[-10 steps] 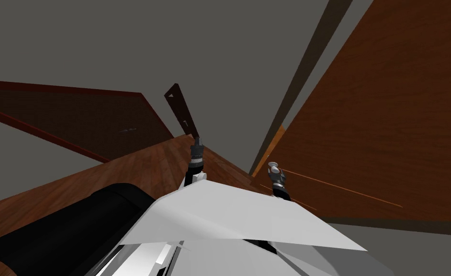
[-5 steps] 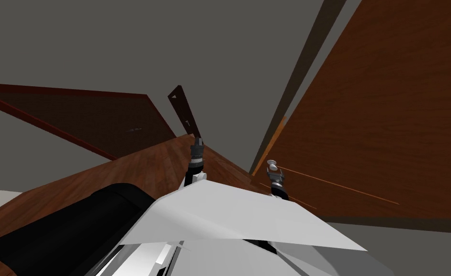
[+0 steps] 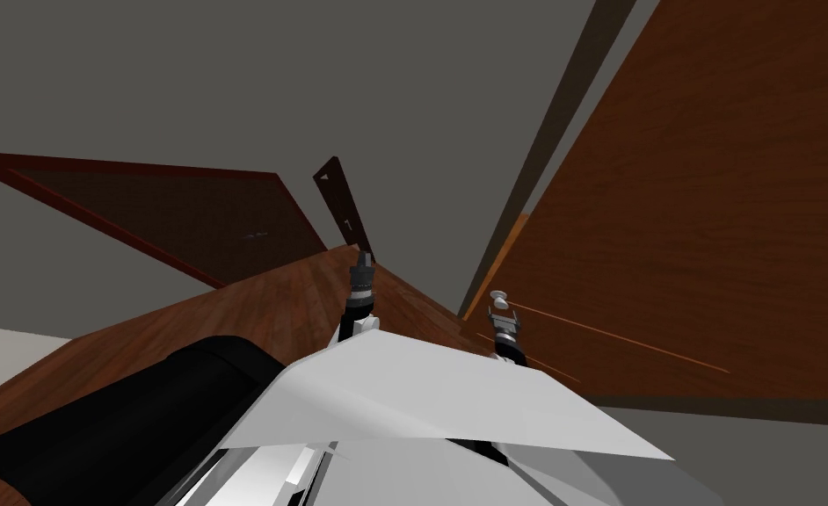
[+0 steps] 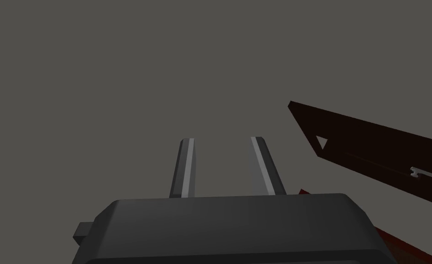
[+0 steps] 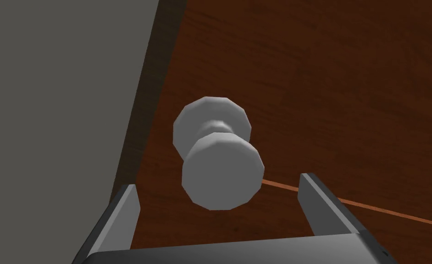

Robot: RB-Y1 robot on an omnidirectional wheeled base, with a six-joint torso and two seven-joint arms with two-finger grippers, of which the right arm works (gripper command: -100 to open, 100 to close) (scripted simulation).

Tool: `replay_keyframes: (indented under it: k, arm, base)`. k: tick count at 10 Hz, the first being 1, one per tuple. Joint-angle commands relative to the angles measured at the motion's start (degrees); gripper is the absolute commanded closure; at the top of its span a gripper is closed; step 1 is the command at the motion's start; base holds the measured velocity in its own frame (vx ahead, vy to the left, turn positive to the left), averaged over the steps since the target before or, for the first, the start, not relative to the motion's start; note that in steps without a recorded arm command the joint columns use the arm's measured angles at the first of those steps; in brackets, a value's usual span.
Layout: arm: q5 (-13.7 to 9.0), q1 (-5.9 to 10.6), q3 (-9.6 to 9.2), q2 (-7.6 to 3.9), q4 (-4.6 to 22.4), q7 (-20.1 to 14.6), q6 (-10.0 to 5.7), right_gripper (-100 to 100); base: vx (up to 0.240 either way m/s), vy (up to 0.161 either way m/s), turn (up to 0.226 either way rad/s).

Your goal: Pull the door open

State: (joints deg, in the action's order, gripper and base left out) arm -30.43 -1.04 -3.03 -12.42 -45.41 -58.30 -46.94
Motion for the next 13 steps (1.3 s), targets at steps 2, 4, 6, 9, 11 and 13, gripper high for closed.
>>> replay_keyframes:
  k: [2, 4, 6, 9, 11, 13]
  arm:
    - [-1.58, -0.04, -0.67, 0.35, -0.41, -4.2, 0.18, -100]
    - [-2.48, -0.05, -1.05, 0.56, -0.64, -6.69, 0.28, -100]
    - [-3.29, -0.05, -1.39, 0.75, -0.85, -8.74, 0.37, -100]
    - [-5.28, -0.07, -2.24, 1.21, -1.35, -13.77, 0.58, -100]
    - [-6.05, -0.08, -2.57, 1.4, -1.54, -15.63, 0.66, -100]
    - [-6.3, -0.65, -2.03, -0.12, -0.82, -16.75, 0.08, -100]
  base:
    - [-0.056, -0.015, 0.035]
    - [-0.048, -0.011, 0.025]
    - [-0.058, -0.012, 0.035]
    - [-0.065, -0.016, 0.035]
    - [-0.054, -0.012, 0.024]
    - [0.042, -0.002, 0.073]
